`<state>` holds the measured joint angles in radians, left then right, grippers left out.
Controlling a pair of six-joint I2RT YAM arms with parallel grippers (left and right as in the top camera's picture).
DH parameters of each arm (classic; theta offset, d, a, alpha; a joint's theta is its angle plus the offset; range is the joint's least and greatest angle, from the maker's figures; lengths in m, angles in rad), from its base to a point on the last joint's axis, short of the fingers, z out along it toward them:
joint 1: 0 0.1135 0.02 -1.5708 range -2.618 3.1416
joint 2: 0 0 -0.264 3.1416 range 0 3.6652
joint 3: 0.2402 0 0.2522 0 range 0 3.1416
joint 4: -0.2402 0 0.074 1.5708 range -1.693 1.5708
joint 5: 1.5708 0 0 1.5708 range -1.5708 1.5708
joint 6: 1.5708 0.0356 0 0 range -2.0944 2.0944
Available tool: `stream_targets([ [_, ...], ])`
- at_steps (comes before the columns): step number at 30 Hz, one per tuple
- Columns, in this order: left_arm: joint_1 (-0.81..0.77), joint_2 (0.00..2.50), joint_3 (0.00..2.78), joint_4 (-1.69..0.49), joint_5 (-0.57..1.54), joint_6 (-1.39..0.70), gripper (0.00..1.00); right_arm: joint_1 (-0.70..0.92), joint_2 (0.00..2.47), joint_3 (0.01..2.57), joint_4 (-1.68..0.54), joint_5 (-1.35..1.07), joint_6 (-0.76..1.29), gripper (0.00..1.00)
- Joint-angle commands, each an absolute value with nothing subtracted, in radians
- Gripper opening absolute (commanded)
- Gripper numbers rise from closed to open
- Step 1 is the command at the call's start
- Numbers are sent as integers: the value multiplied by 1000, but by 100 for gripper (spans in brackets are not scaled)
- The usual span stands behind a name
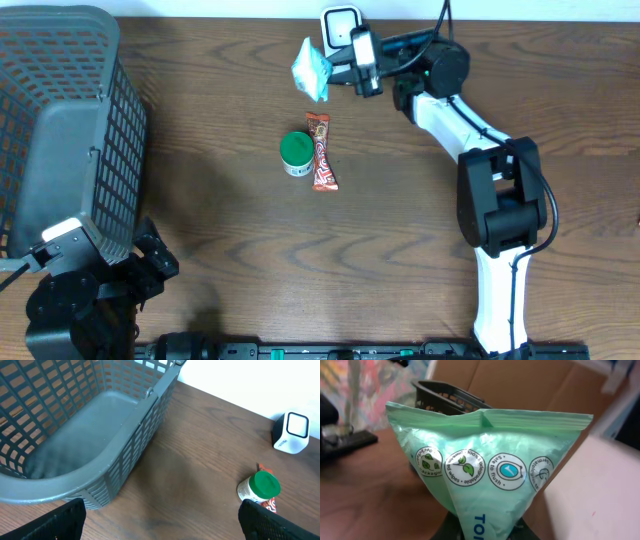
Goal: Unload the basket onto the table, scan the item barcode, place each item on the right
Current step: 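Hold the wipes pack in front of the scanner with the right gripper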
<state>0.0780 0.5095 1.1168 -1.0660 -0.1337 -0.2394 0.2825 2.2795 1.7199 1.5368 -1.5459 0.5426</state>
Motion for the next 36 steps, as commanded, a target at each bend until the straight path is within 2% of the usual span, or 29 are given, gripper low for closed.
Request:
stream_targets([
  [1,83,507,1116,-1062,-142,-239,98,231,2268,1716,1575,-1558,749,1],
  [8,83,507,1116,-1062,-142,-239,98,155,2269,1706,1572,-1559,794,1],
  [11,83,507,1116,-1062,-142,-238,98,113,2269,1706,1521,-1559,891,1],
  [13,83,507,1116,-1062,-142,-239,98,78,2270,1706,1374,-1559,965,1],
  [19,83,507,1116,-1062,-142,-239,98,36,2270,1705,871,-1559,1010,1],
  [25,83,507,1116,-1062,-142,-239,98,75,2270,1689,602,-1560,1085,1],
  [29,83,507,1116,-1062,-142,-239,98,150,2270,1606,580,-1559,1067,1],
  [36,83,507,1116,-1062,-142,-238,98,197,2270,1494,587,-1547,809,2],
])
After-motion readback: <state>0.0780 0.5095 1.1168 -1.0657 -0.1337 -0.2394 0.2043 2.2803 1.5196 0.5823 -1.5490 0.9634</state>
